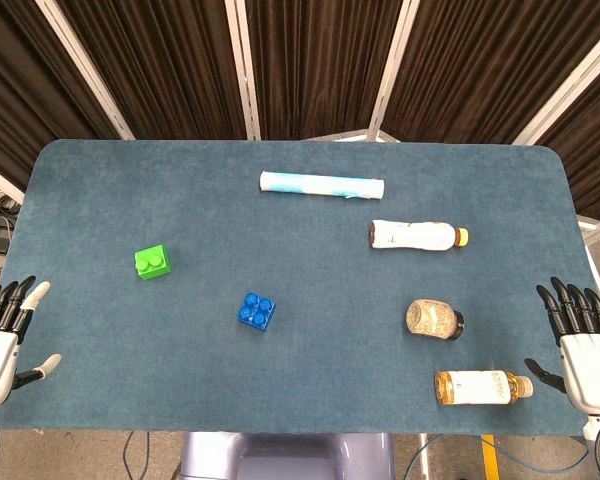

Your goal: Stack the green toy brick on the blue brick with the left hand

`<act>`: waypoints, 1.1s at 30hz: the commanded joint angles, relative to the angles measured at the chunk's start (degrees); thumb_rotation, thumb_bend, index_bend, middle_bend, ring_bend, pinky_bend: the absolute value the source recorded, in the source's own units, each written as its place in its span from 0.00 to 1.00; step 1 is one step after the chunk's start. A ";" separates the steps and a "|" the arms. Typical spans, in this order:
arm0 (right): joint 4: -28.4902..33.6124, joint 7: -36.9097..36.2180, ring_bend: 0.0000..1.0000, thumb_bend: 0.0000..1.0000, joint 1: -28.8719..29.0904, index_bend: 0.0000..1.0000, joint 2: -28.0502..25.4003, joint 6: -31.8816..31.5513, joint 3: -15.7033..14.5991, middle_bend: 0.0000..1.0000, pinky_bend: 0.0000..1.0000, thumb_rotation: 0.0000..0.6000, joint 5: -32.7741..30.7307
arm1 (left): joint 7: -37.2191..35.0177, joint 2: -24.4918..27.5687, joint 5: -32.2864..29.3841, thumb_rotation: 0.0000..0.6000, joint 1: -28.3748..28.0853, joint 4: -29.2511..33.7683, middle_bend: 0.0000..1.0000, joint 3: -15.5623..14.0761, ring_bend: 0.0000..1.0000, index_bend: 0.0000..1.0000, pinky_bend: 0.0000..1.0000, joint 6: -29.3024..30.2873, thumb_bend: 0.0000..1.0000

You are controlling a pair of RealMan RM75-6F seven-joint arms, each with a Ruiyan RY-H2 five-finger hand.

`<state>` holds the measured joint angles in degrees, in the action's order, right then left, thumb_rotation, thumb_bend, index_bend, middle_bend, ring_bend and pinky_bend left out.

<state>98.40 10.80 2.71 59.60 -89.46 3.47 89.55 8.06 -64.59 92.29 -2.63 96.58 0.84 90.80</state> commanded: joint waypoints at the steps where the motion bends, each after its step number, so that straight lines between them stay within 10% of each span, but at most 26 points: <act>1: -0.06 -0.12 0.00 0.00 -0.03 0.00 -0.04 0.06 -0.03 0.00 0.00 1.00 -0.03 | 0.02 -0.05 0.05 1.00 -0.01 0.01 0.00 0.01 0.00 0.00 0.00 0.03 0.00; 10: 0.10 -0.88 0.00 0.00 -0.22 0.00 -0.36 -0.13 0.24 0.00 0.00 1.00 -0.55 | 0.25 -0.63 -1.76 1.00 -1.32 -0.22 0.00 0.97 0.00 0.00 0.00 -2.34 0.00; 18: -0.50 0.26 0.00 0.00 0.45 0.00 0.54 -0.02 1.31 0.00 0.00 1.00 -1.15 | 3.70 -1.66 -15.75 1.00 -14.36 3.21 0.00 10.99 0.00 0.00 0.00 -19.33 0.00; 24: -1.33 2.43 0.00 0.00 1.10 0.00 1.50 1.01 2.32 0.00 0.00 1.00 -3.38 | 9.99 -8.34 -26.78 1.00 -25.28 -5.15 0.02 16.18 0.02 0.00 0.06 -31.16 0.00; 33: -2.60 4.20 0.00 0.00 2.25 0.00 2.54 4.43 3.36 0.00 0.00 1.00 -8.32 | 15.48 -15.82 -39.94 1.00 -34.27 -15.29 0.14 15.65 0.13 0.11 0.16 -42.56 0.05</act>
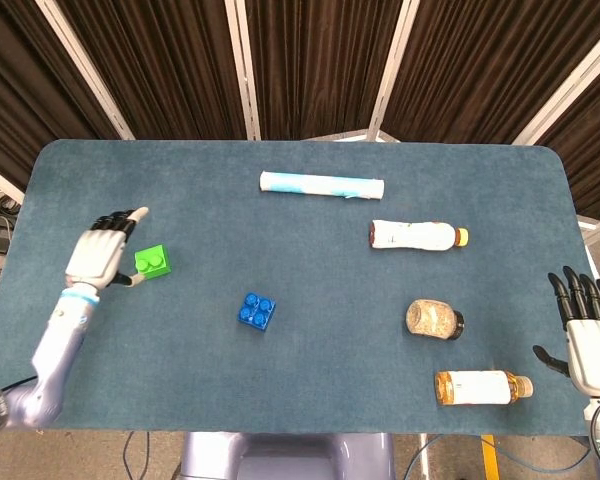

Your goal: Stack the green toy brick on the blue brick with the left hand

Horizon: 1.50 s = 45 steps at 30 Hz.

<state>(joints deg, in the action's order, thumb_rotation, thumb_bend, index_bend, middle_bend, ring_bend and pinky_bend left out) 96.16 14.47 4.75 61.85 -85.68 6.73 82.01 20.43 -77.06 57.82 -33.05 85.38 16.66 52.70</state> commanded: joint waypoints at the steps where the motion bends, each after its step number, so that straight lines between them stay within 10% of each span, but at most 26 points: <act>1: -0.57 0.60 0.00 0.00 0.24 0.00 0.36 0.86 0.08 0.00 0.00 1.00 -1.07 | 3.52 -3.98 -6.50 1.00 -4.35 -4.99 0.14 -0.45 0.13 0.13 0.17 -4.90 0.06; 18: -1.50 0.96 0.00 0.00 0.19 0.00 0.60 1.78 0.01 0.00 0.00 1.00 -3.28 | -3.00 -13.05 -7.81 1.00 -7.50 -22.09 0.18 -3.05 0.21 0.20 0.24 -9.19 0.06; 30: -0.34 2.56 0.00 0.00 0.46 0.00 0.60 2.16 -0.12 0.00 0.00 1.00 -3.92 | -7.17 -15.33 -6.20 1.00 -7.52 -26.93 0.40 -3.41 0.40 0.31 0.38 -9.35 0.11; 45: 0.90 3.35 0.00 0.00 0.46 0.00 0.19 2.79 -0.38 0.00 0.00 1.00 -5.04 | -11.38 -8.89 4.15 1.00 -5.80 -16.02 0.47 -4.68 0.46 0.40 0.42 -3.26 0.14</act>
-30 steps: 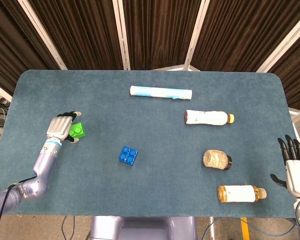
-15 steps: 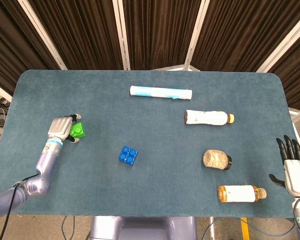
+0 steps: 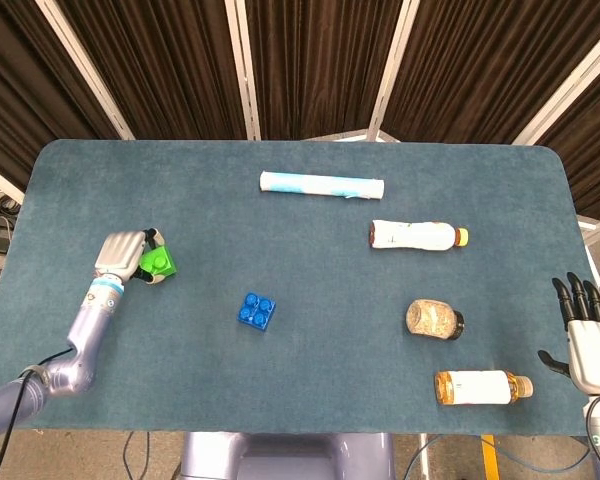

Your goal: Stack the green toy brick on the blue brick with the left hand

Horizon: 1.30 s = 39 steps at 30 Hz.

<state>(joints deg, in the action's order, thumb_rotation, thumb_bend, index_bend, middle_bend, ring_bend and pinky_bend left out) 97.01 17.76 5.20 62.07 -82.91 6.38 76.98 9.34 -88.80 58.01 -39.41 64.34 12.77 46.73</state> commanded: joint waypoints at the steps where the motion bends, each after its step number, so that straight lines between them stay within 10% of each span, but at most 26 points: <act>1: 0.07 0.14 0.00 0.00 0.03 0.00 -0.02 0.03 -0.04 0.00 0.00 1.00 -0.03 | -0.54 3.74 5.57 1.00 0.58 7.12 0.47 -1.01 0.46 0.40 0.42 3.46 0.14; 17: 1.10 1.73 0.00 0.00 -0.04 0.00 0.13 -0.54 0.30 0.00 0.00 1.00 -1.16 | -5.34 12.99 33.04 1.00 -6.87 26.91 0.52 -5.83 0.48 0.43 0.49 3.88 0.14; 39: -0.17 2.14 0.00 0.00 0.79 0.00 0.58 0.44 1.83 0.00 0.00 1.00 -4.72 | -10.77 7.88 37.04 1.00 -14.97 15.78 0.54 -8.13 0.50 0.51 0.48 -2.77 0.14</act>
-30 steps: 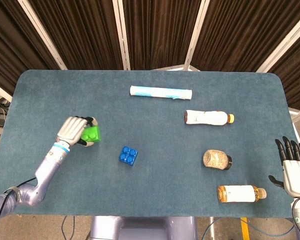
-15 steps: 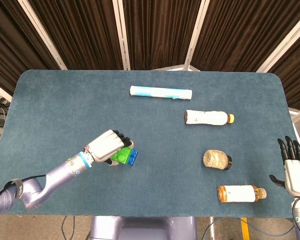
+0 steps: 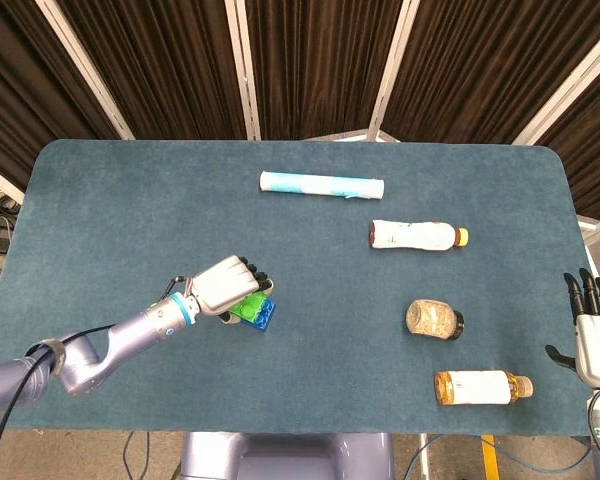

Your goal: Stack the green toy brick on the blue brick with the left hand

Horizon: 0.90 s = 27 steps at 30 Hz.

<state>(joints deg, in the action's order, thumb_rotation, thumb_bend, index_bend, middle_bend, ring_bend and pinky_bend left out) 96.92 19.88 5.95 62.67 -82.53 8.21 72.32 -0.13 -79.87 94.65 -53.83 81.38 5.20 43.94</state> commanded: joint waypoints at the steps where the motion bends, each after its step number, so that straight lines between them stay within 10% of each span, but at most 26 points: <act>1: -0.13 0.01 0.00 0.00 0.07 0.00 -0.01 0.13 -0.01 0.00 0.00 1.00 -0.10 | -1.78 -1.51 0.87 1.00 -0.68 -1.88 0.54 -0.82 0.50 0.51 0.48 0.38 0.14; 27: -0.19 -2.75 0.00 0.00 0.17 0.00 -1.07 0.76 0.29 0.00 0.00 1.00 -0.88 | -4.70 -6.48 -0.28 1.00 -3.29 -8.30 0.57 -3.21 0.50 0.54 0.47 -1.04 0.14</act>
<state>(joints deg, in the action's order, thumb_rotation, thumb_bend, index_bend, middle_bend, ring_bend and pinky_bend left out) 96.71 17.14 6.12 61.62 -81.77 8.50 71.42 -4.97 -86.03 94.77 -57.00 73.32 2.08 43.34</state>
